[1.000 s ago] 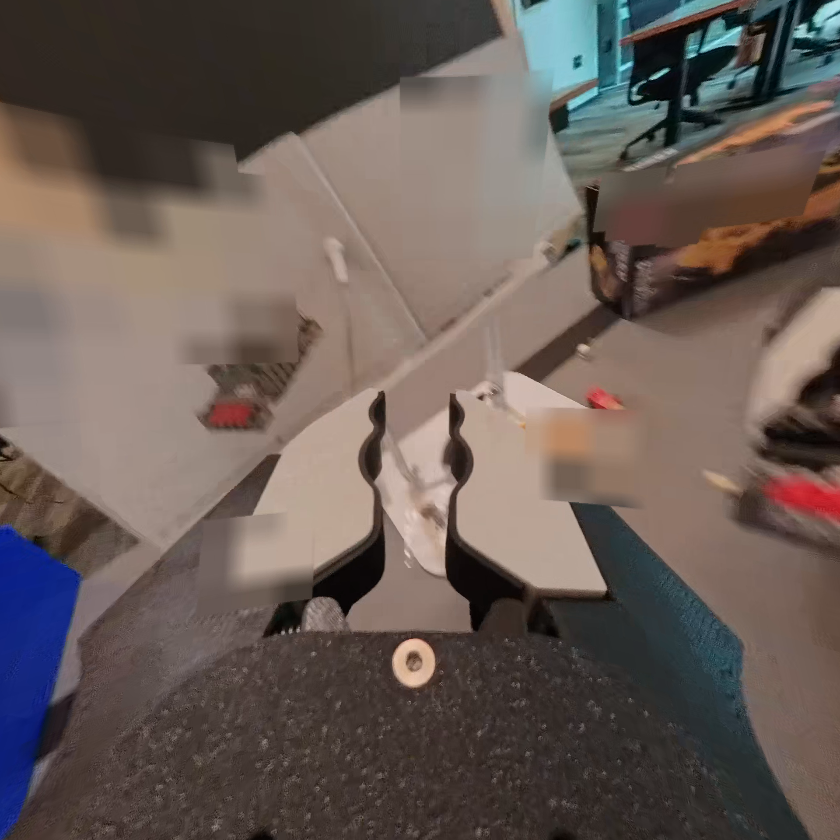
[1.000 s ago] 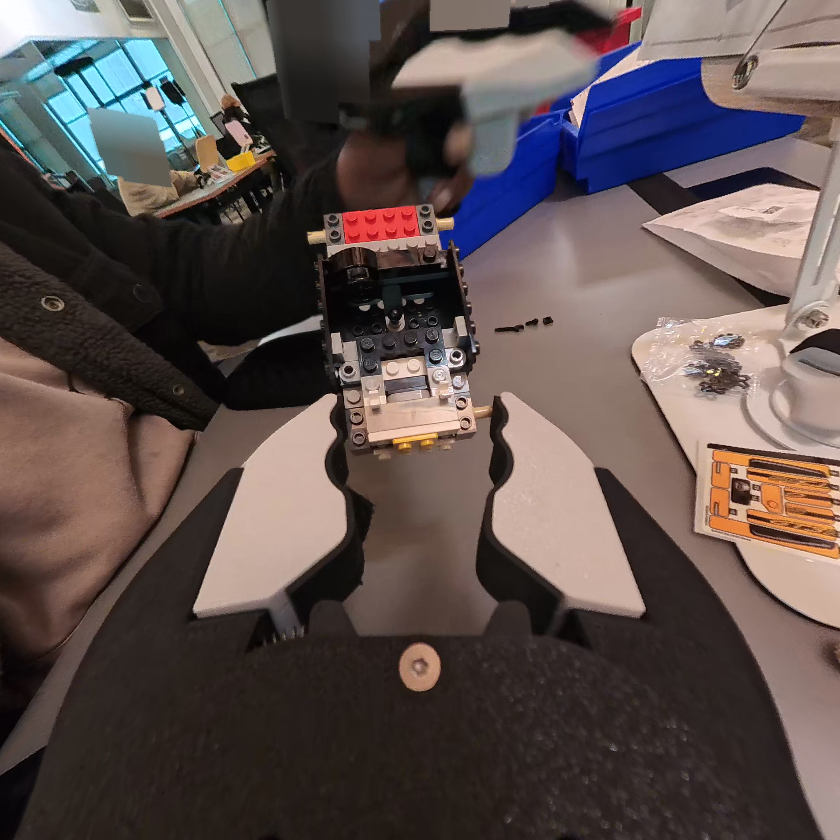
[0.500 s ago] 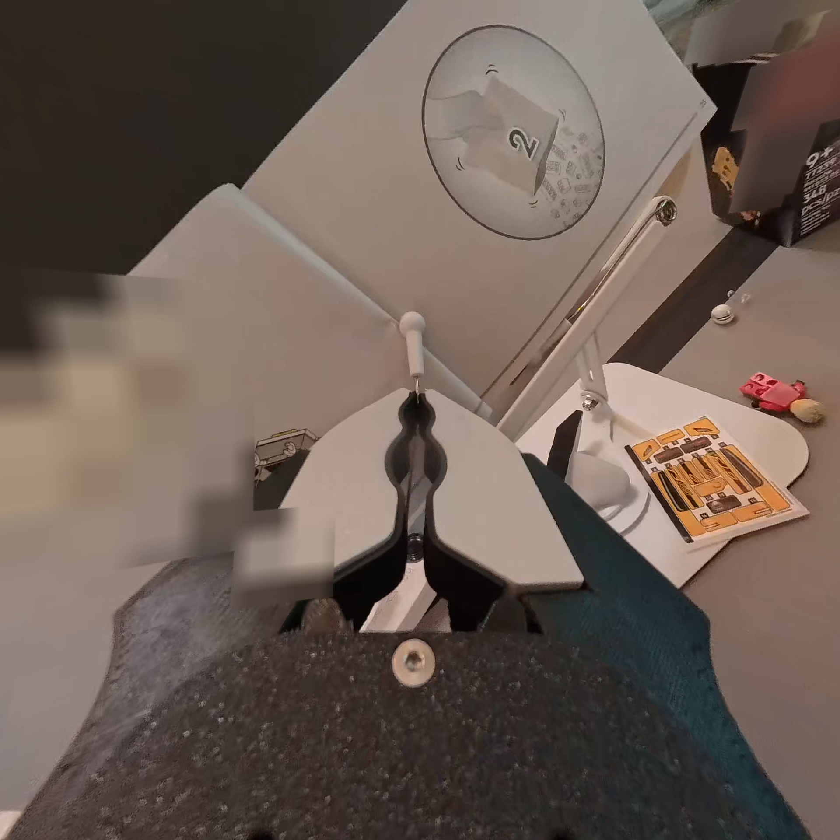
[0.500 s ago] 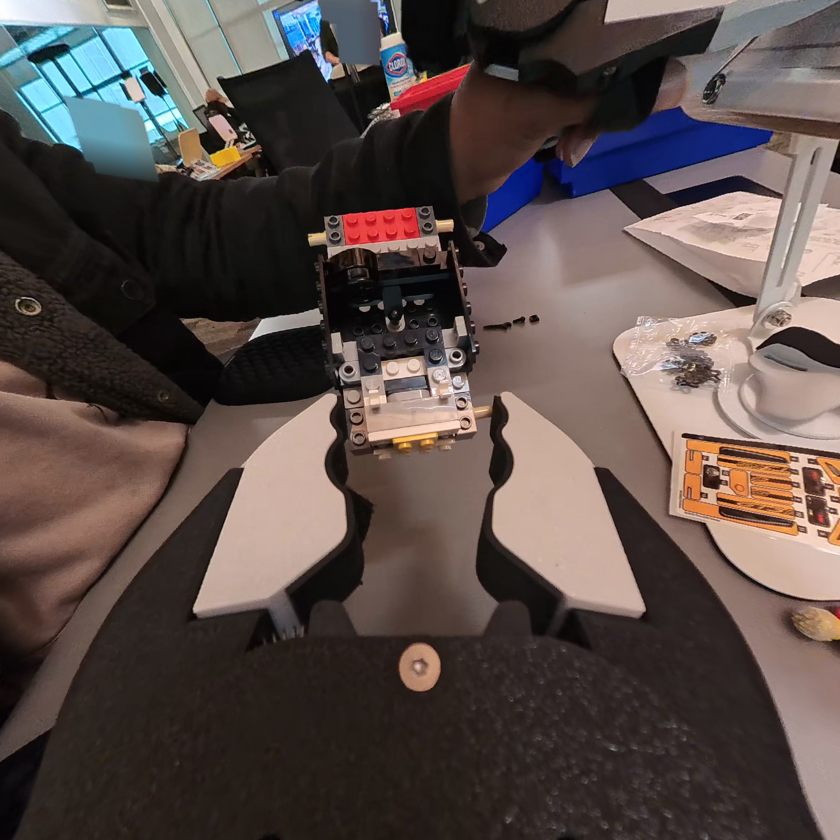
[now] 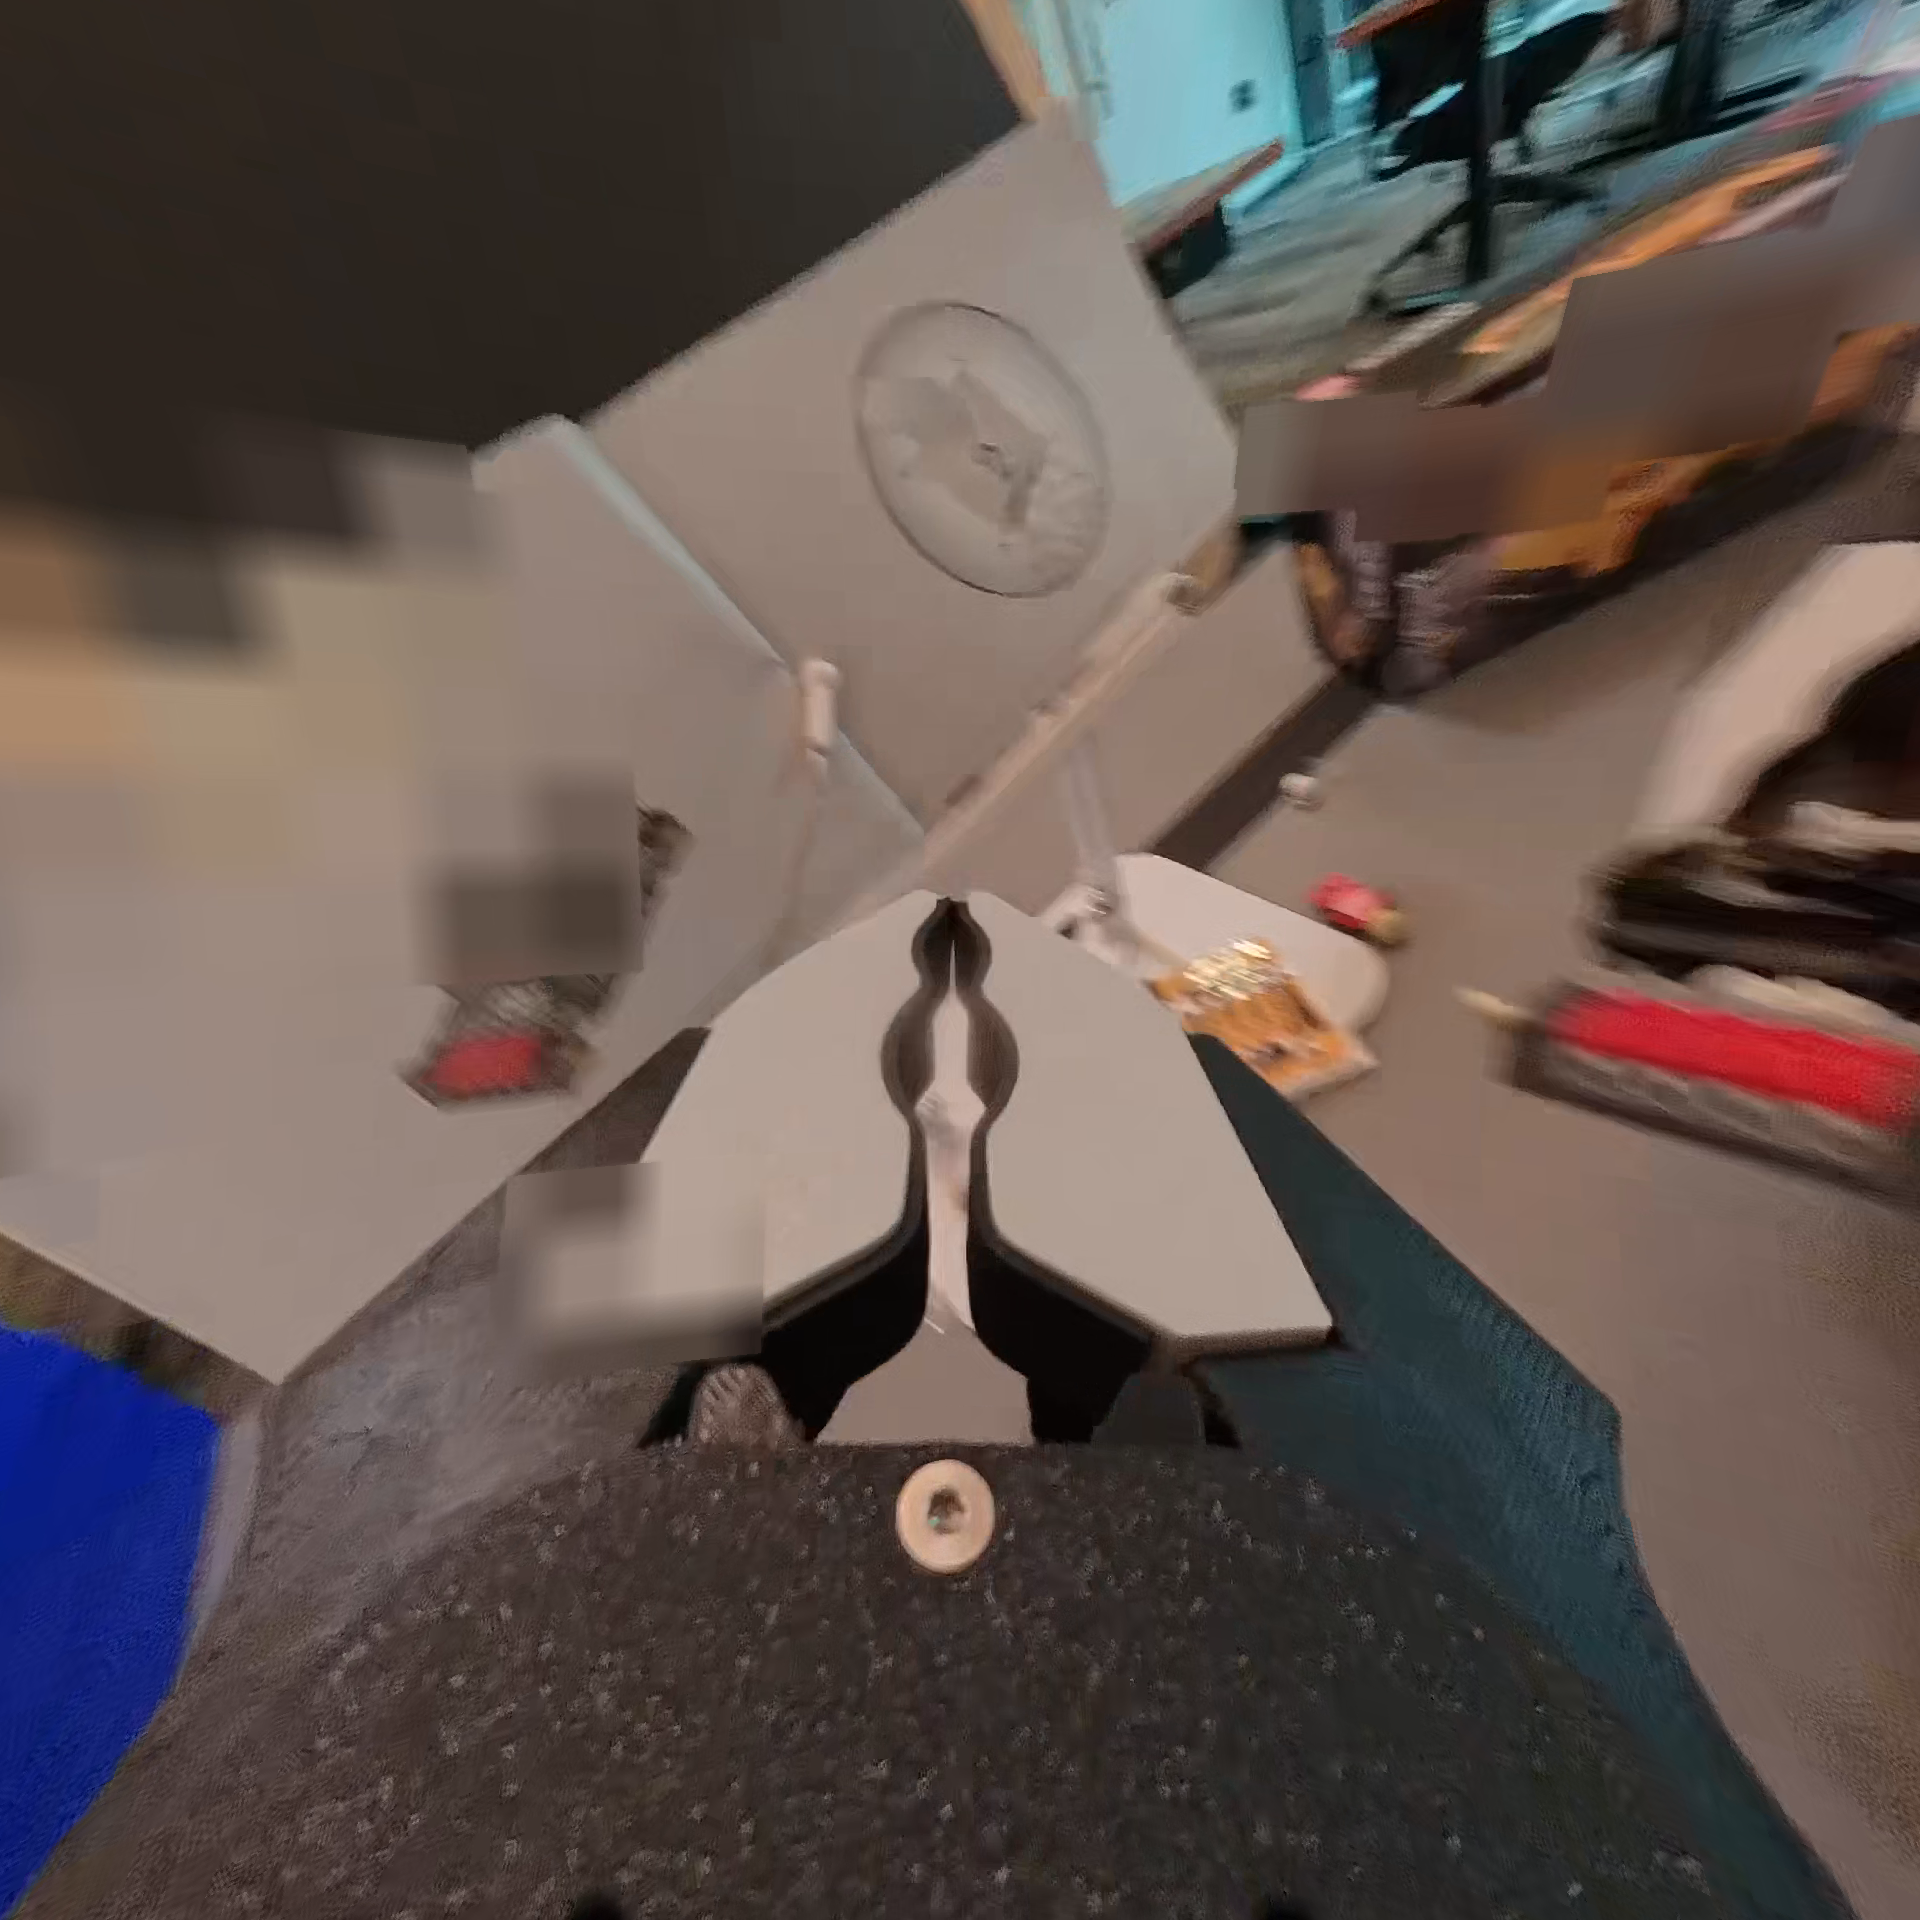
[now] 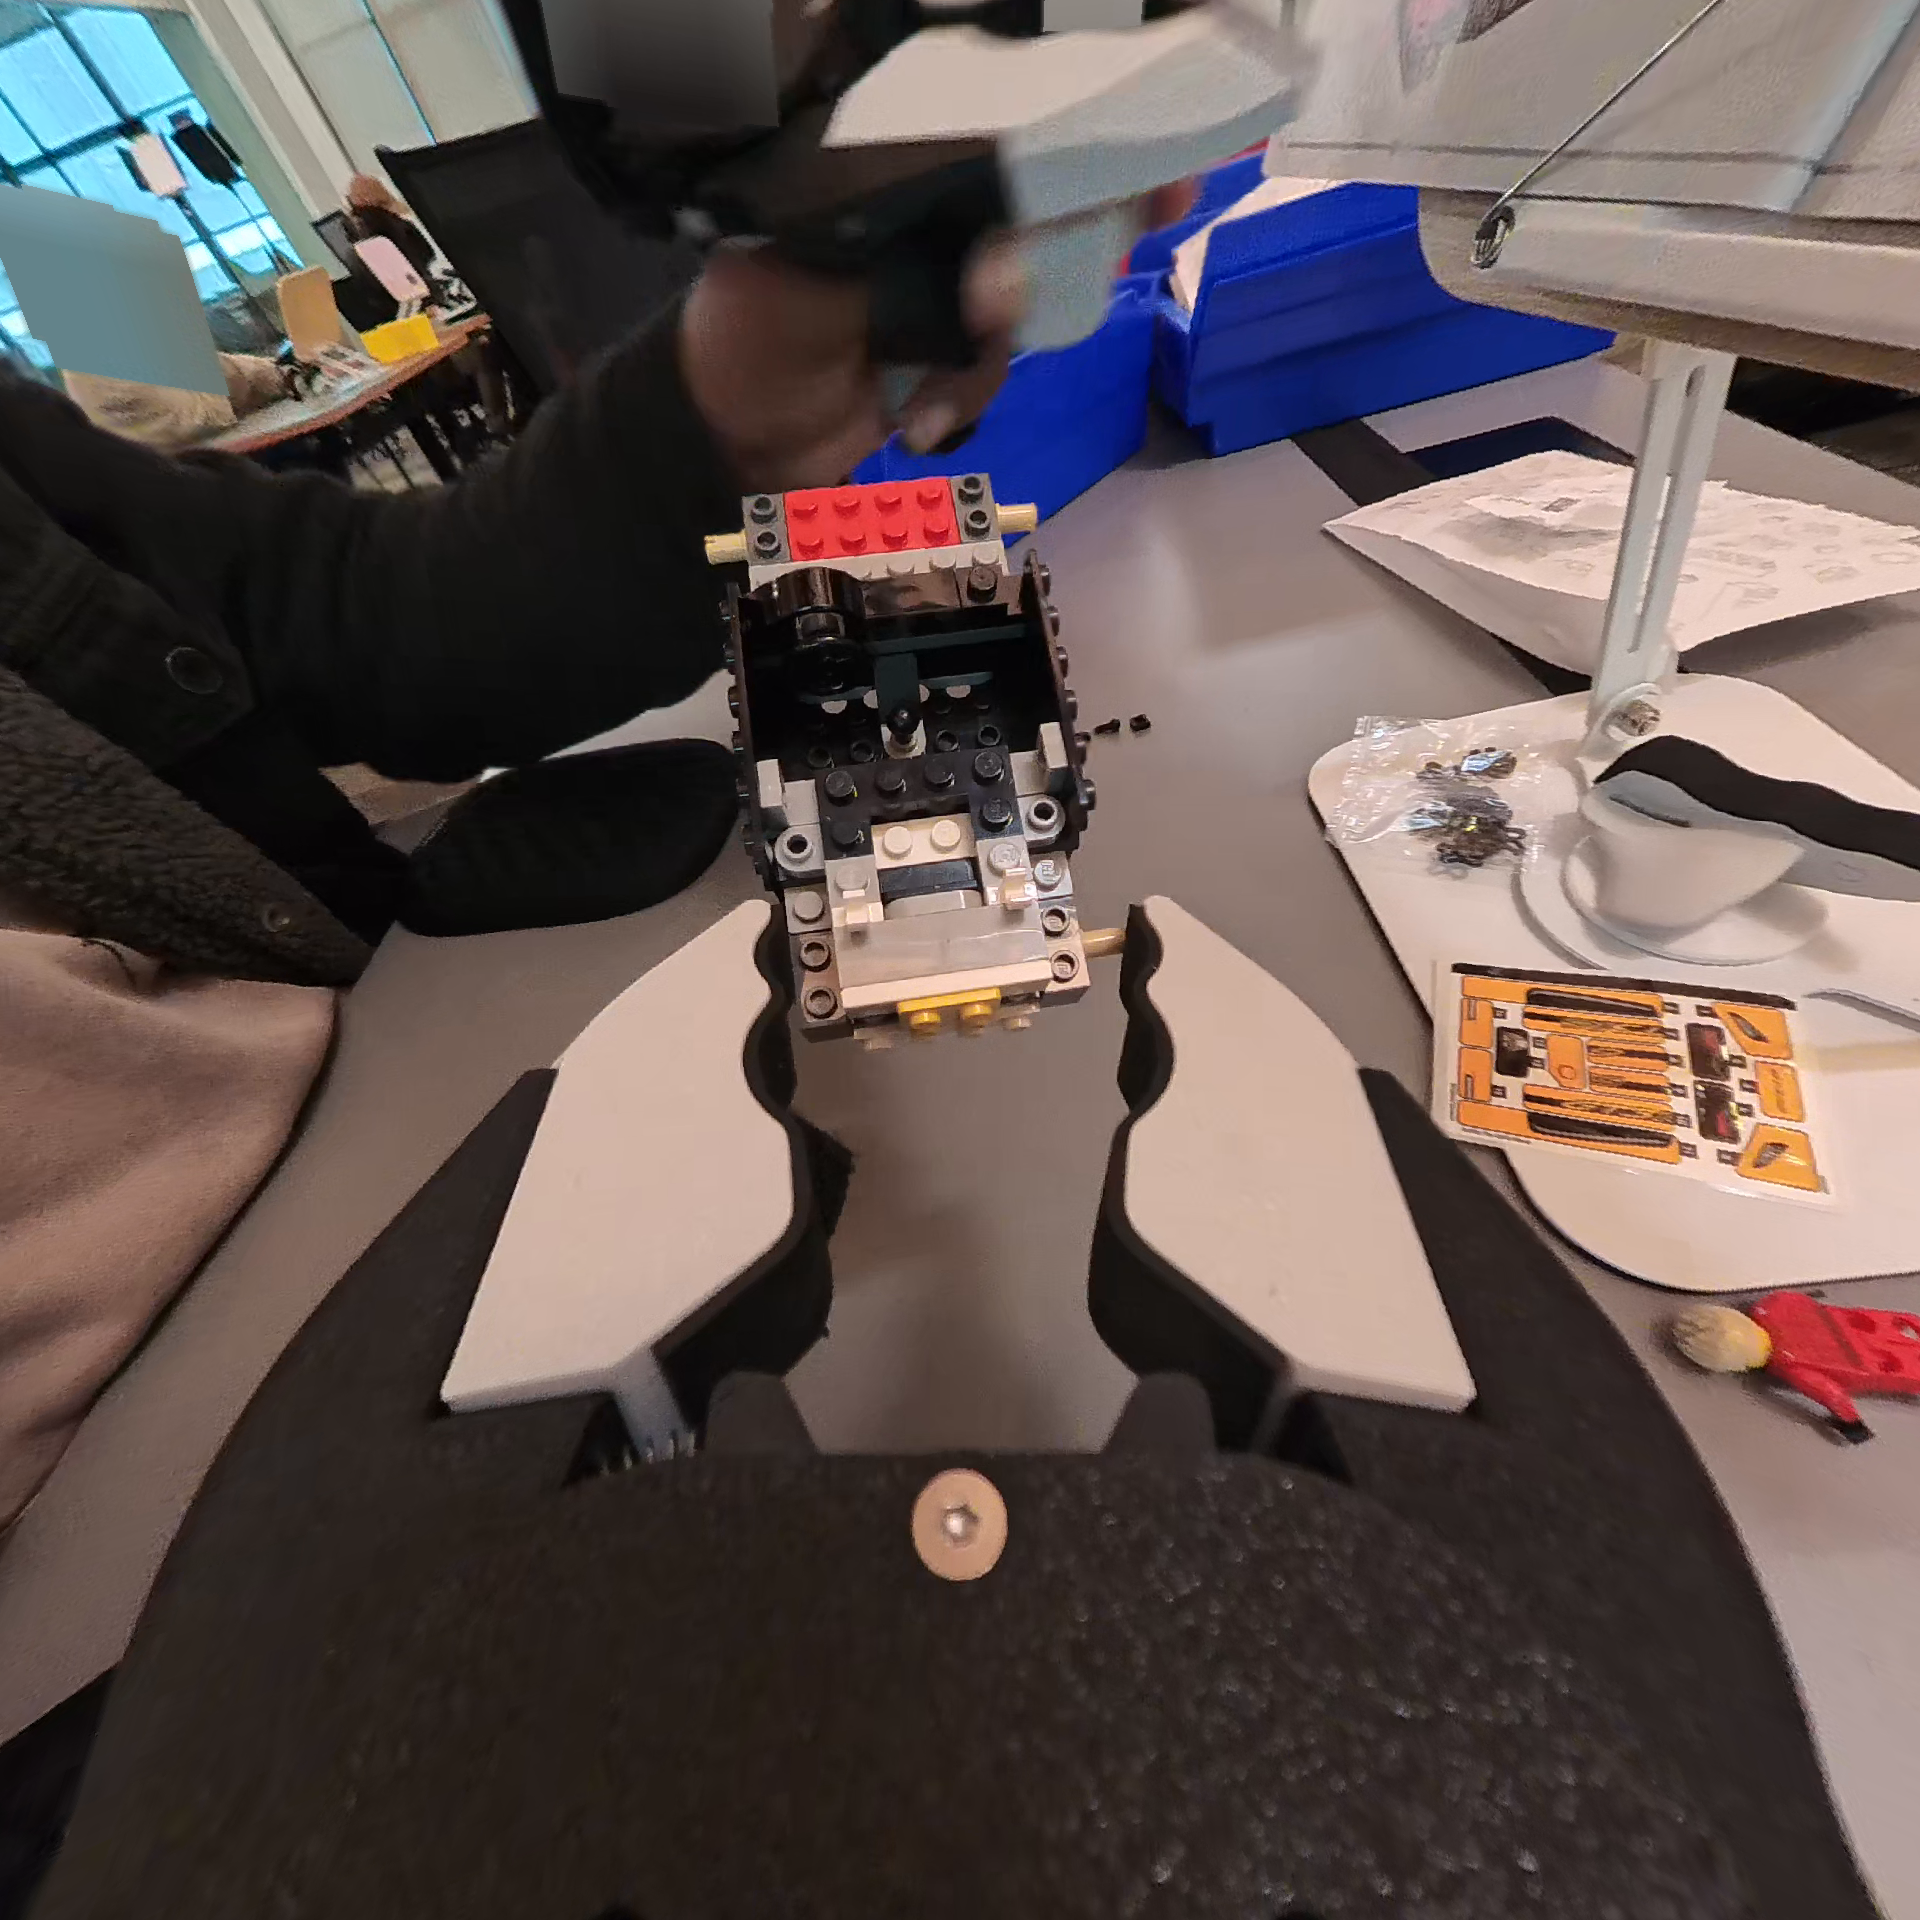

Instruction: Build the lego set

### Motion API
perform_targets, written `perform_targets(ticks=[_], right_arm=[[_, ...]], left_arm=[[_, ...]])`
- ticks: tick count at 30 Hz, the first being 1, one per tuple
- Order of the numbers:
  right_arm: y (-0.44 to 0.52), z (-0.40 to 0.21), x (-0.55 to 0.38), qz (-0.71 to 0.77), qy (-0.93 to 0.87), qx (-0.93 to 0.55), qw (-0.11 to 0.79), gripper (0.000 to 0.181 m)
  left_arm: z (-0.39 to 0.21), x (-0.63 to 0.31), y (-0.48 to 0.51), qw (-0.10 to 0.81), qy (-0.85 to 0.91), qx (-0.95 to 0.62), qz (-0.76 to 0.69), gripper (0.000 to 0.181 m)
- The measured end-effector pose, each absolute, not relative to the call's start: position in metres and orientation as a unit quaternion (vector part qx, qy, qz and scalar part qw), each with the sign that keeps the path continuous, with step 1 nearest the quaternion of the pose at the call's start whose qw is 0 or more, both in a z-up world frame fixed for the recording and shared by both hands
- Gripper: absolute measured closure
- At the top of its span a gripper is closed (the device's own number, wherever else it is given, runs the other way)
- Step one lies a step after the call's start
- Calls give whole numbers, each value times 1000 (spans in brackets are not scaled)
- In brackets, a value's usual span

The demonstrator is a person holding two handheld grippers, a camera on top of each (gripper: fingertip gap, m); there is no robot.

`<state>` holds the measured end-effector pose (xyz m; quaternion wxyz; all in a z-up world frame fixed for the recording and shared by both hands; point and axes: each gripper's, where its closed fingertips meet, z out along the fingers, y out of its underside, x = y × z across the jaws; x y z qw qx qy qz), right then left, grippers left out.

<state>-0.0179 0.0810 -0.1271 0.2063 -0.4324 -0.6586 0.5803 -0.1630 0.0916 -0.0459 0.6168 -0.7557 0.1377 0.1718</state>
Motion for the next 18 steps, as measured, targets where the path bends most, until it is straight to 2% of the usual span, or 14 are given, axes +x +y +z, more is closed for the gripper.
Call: perform_targets(ticks=[1,10,14,18], right_arm=[[82,-128,-18,577,-661,-433,207,120],[62,-138,-14,551,-712,-361,244,120],[61,-141,-15,543,-717,-361,245,120],[60,-140,-16,549,-713,-360,247,120]], left_arm=[[-54,-150,78,608,140,-768,142,181],[-116,-57,-15,457,227,-860,-12,181],[-142,-45,-26,400,223,-889,8,181],[-162,-38,-19,392,194,-898,55,181]])
